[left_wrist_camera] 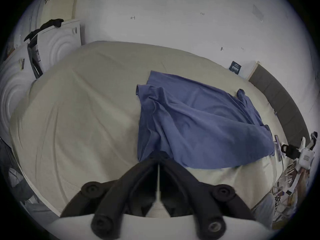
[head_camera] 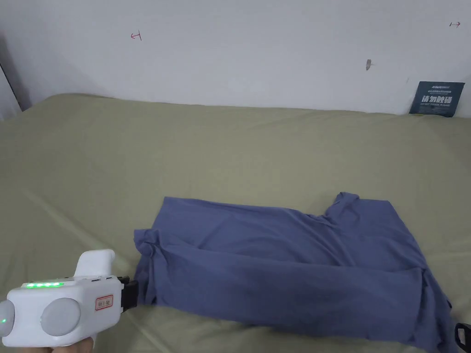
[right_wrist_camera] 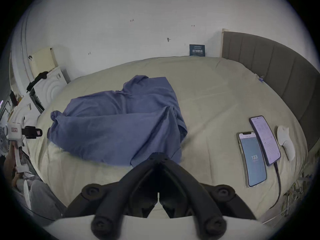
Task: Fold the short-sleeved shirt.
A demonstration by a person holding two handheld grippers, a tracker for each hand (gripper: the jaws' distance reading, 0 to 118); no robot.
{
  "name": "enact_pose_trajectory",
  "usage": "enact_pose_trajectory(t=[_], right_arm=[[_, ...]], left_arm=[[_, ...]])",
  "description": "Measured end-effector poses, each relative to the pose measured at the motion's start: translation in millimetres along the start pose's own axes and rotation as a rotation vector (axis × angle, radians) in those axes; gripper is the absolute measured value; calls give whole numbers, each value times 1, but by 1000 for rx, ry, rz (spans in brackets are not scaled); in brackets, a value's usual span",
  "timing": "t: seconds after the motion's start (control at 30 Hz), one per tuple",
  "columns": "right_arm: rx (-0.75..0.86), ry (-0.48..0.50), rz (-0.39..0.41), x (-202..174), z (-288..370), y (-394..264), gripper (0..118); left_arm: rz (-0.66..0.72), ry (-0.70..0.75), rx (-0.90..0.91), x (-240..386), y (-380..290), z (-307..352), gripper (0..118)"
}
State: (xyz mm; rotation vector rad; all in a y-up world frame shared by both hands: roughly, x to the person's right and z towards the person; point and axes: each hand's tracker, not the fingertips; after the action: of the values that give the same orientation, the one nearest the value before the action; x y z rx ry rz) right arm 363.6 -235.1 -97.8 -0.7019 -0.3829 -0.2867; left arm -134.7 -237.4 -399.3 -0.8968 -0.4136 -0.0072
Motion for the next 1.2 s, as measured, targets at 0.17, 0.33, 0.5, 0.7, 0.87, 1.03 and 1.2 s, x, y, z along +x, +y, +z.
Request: enact_pose_trajectory(t=[0.17, 0.33, 0.5, 0.7, 0.87, 1.03, 1.2], right_arm=[[-20, -6, -1, -1, -4, 4, 2], [-48, -9, -3, 8, -24, 4, 2], [-62, -8, -1, 11, -31, 4, 2], [-107, 70, -53, 17, -43, 9, 118], [-186, 74, -34, 14, -65, 0, 117], [-185, 79, -26, 20, -73, 5, 10], [-149, 52, 14, 15, -58, 8, 9]], left_arm=[[31, -3, -27, -5, 15, -24, 115], [-13, 52, -103, 6, 13, -63, 112], [-16, 28, -99, 11, 11, -58, 23], [-44, -4, -122, 16, 13, -65, 14], [-31, -9, -116, 12, 13, -65, 14], [-27, -11, -119, 13, 14, -65, 14], [-20, 1, -119, 14, 14, -58, 14]])
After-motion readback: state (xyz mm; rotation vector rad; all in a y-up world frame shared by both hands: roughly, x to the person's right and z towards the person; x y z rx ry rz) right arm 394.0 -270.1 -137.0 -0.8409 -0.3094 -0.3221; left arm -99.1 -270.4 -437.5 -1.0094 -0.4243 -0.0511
